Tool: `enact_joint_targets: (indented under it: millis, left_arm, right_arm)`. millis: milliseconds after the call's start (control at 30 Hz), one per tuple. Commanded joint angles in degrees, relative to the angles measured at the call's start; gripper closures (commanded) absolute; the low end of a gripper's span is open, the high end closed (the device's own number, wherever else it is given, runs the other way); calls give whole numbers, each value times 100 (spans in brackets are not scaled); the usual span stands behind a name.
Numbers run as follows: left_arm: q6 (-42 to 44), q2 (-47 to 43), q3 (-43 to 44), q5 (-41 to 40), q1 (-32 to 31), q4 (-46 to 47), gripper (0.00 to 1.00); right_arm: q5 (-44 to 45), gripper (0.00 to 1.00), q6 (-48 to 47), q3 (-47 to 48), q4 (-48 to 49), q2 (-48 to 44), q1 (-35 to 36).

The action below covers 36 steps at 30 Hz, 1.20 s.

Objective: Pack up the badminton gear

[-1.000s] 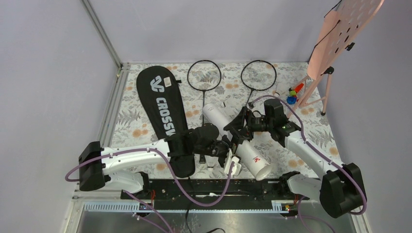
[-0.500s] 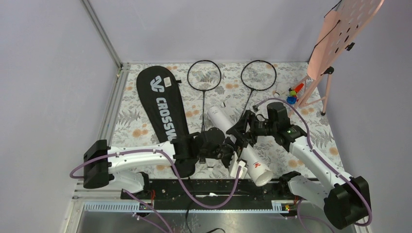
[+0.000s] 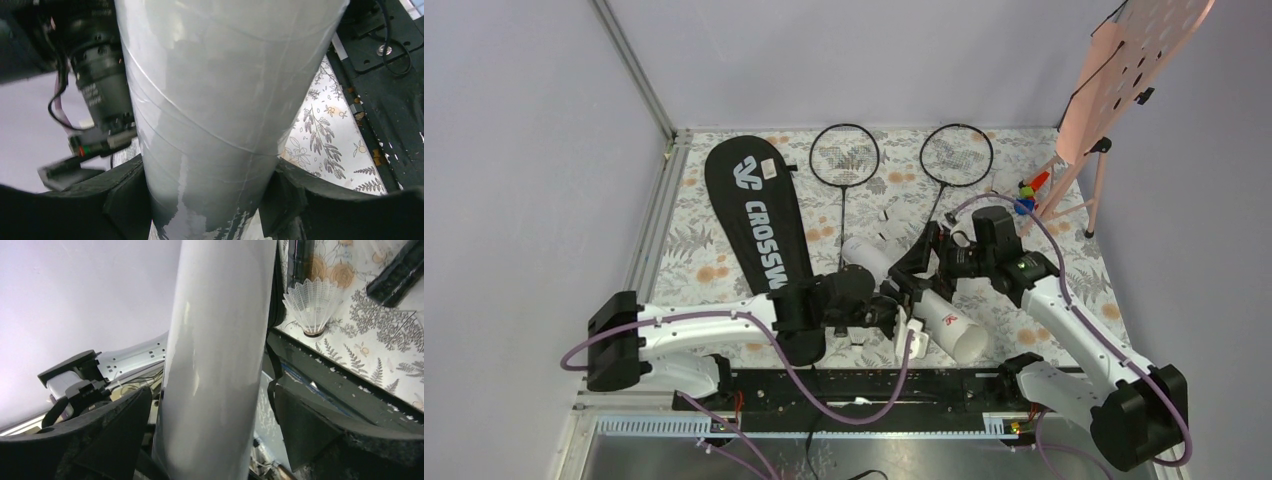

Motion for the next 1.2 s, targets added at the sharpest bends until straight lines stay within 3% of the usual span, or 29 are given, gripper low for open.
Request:
enact_joint_targets:
  millis: [0, 167, 267, 367, 467, 567, 700, 833, 1000, 1167]
  left_arm:
    - [-489, -659, -495, -792, 177, 1115, 44]
    - [-965, -1060, -1065, -2152, 177, 1891, 44]
    - [-1200, -1158, -1293, -3658, 177, 2464, 43]
    - [-865, -976, -1539, -5458, 182, 3476, 43]
    - [-645, -637, -1532, -6611, 192, 3622, 44]
    - [-274, -277, -1719, -6990, 201, 3928, 45]
    - [-255, -73, -1882, -6847, 195, 4190, 47]
    - [-1071, -485, -1833, -5978, 195, 2786, 49]
    - [-1790, -1367, -1987, -4304, 212, 1534, 49]
    - [-1890, -1736, -2194, -3937, 221, 1265, 48]
  right_arm:
    - [268, 0, -767, 497, -426, -152, 130]
    - [1579, 0, -1443, 961, -1028, -497, 41]
    - [3193, 0, -1889, 1174, -1531, -983, 31]
    - [4794, 0, -2239, 1040, -1729, -1768, 29]
    - [4848, 0, -2684, 557, -1269, -2750, 33]
    - [3808, 0, -3104, 128, -471, -3674, 30]
    - [2238, 0, -3115, -107, 642, -4020, 29]
    - [903, 0, -2450, 165, 1262, -3332, 30]
    - [273, 6, -2226, 794, 1175, -2343, 37]
    - [13, 10, -2157, 1022, 1195, -1967, 37]
